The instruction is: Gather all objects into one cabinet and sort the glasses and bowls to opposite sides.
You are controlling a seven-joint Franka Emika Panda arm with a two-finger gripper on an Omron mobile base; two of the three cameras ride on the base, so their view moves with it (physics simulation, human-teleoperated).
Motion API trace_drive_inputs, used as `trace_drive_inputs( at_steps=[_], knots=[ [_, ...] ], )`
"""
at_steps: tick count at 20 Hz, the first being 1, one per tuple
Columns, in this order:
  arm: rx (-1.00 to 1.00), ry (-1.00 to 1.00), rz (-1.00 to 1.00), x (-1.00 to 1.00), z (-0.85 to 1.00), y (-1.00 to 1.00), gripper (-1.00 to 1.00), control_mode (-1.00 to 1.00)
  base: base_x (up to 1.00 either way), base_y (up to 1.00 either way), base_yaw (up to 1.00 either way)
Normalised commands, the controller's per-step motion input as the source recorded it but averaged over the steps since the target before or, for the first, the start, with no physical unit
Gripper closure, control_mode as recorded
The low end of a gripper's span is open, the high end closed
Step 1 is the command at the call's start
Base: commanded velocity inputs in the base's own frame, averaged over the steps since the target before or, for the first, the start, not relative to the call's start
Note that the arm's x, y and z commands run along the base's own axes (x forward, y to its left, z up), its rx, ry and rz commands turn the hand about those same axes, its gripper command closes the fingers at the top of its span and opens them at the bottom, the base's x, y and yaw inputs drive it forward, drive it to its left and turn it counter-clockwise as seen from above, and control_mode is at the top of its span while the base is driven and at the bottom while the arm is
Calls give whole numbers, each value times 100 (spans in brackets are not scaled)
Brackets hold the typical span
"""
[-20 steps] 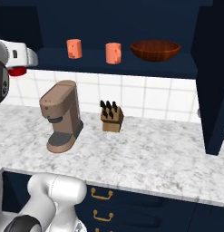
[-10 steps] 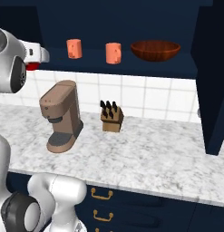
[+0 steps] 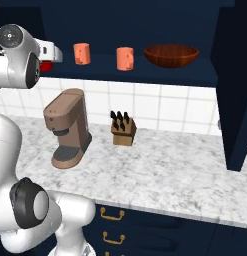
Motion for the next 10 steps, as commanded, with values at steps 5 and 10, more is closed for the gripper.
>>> trace_drive_inputs(
  at_steps=[5, 10],
  knots=[
    [0, 0, 0, 21, -18, 15, 100, -100, 0, 0, 0],
    [0, -1, 0, 38, -13, 4, 100, -100, 0, 0, 0]
  ],
)
